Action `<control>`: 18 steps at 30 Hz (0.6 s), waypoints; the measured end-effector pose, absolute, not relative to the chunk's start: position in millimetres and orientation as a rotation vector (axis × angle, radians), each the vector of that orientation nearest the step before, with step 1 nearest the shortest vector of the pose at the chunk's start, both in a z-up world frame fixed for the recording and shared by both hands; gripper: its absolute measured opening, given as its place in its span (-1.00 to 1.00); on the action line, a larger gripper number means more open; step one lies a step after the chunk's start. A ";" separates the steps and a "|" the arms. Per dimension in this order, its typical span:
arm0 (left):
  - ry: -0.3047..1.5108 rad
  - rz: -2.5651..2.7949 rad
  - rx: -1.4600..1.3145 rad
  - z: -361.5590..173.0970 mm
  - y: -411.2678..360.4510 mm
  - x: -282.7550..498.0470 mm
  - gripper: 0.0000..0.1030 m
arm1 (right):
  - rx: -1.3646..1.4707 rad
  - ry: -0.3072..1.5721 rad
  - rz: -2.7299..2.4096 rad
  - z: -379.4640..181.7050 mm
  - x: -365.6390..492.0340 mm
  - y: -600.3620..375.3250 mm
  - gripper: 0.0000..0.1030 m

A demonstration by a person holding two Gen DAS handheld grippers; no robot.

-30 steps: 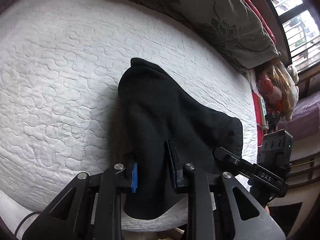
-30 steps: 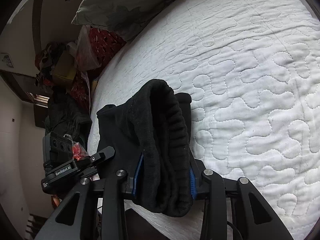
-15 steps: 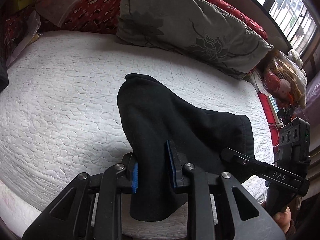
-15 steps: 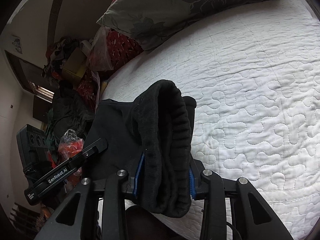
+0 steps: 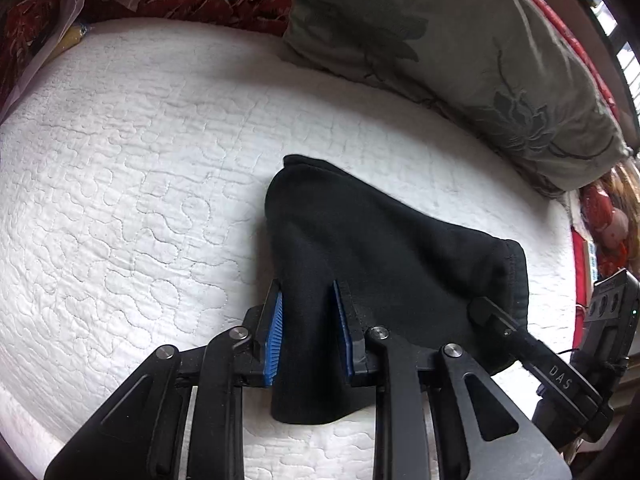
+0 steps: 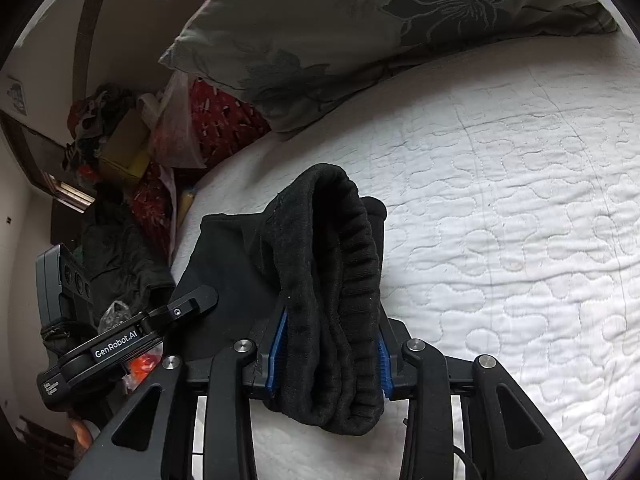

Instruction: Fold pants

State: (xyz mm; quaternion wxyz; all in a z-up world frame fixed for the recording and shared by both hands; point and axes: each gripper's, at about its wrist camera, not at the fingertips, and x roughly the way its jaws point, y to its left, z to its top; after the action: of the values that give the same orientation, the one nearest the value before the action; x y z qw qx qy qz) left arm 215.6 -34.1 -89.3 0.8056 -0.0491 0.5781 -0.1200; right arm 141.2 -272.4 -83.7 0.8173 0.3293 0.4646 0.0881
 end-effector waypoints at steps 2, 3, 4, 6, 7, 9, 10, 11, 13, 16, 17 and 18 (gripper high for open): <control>1.247 -0.260 -0.102 -98.4 -32.4 216.9 -0.56 | 0.667 1.017 0.112 -99.3 150.9 -277.8 -0.19; 1.238 -0.264 -0.100 -98.6 -30.7 215.7 -0.50 | 0.672 1.027 0.086 -107.9 153.0 -284.4 -0.13; 1.222 -0.264 -0.096 -96.6 -28.8 214.1 -0.49 | 0.690 1.023 0.079 -113.7 152.5 -290.1 0.07; 1.203 -0.253 -0.079 -90.6 -25.8 210.6 -0.49 | 0.717 0.999 0.084 -117.0 146.9 -298.4 0.17; 1.194 -0.253 -0.079 -86.1 -23.6 207.5 -0.49 | 0.721 0.994 0.087 -116.0 143.9 -300.9 0.24; 1.166 -0.243 -0.082 -74.9 -18.1 198.2 -0.48 | 0.720 0.976 0.079 -109.8 136.8 -307.1 0.25; 1.147 -0.241 -0.084 -68.9 -15.5 190.8 -0.48 | 0.713 0.962 0.077 -104.3 131.9 -308.8 0.25; 1.132 -0.241 -0.082 -63.1 -14.1 182.8 -0.45 | 0.695 0.951 0.068 -97.5 125.6 -310.3 0.24; 1.111 -0.226 -0.059 -54.7 -12.6 163.2 -0.09 | 0.653 0.930 0.057 -81.9 111.5 -308.0 0.27; 1.051 -0.170 -0.032 -46.8 -9.2 126.9 0.36 | 0.568 0.913 0.046 -59.2 84.5 -298.5 0.49; 1.039 -0.153 -0.026 -47.0 -7.5 117.0 0.43 | 0.529 0.909 0.031 -52.6 73.5 -292.5 0.65; 1.035 -0.142 -0.022 -47.8 -6.7 108.3 0.43 | 0.488 0.907 0.009 -45.1 67.9 -285.8 0.73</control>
State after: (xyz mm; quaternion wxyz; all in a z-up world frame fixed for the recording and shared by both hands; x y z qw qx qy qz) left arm 108.3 -6.7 -47.8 0.8667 -0.0107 0.4941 -0.0677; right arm 67.9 -285.8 -45.1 0.8702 0.2334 0.4338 0.0042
